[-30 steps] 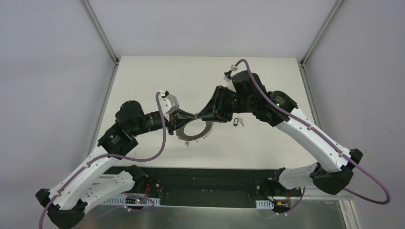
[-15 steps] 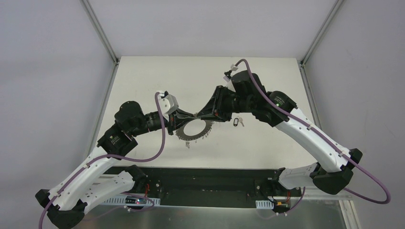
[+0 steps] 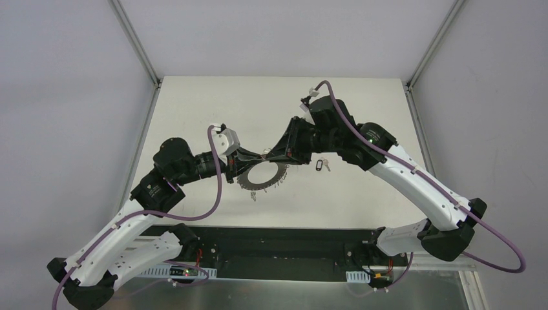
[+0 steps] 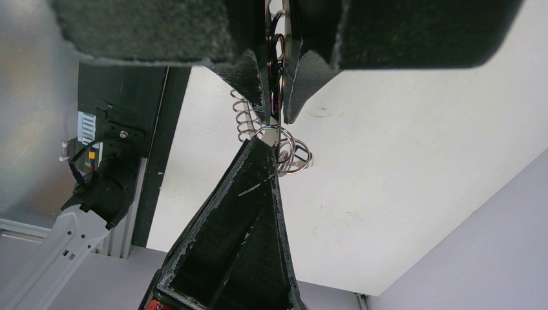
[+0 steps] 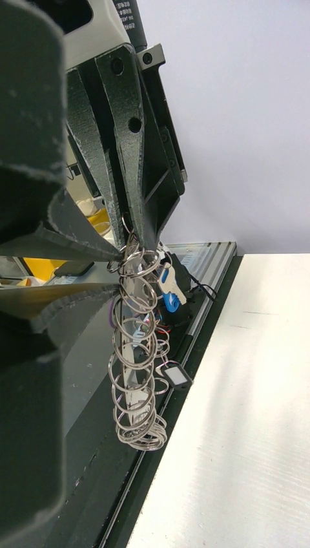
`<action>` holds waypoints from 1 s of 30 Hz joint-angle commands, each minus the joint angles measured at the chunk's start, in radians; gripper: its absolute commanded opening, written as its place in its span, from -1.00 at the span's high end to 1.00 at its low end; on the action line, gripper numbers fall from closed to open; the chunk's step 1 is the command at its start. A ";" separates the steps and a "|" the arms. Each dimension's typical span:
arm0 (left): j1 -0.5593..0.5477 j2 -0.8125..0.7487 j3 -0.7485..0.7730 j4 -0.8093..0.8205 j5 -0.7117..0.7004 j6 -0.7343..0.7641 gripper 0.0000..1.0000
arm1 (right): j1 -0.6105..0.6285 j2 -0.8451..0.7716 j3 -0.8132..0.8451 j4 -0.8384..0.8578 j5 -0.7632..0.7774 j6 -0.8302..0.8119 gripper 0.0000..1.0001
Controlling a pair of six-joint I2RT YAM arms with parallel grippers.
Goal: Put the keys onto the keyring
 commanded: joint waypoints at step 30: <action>0.001 0.010 0.034 0.067 -0.038 -0.106 1.00 | 0.058 0.068 0.267 -0.151 0.120 -0.284 1.00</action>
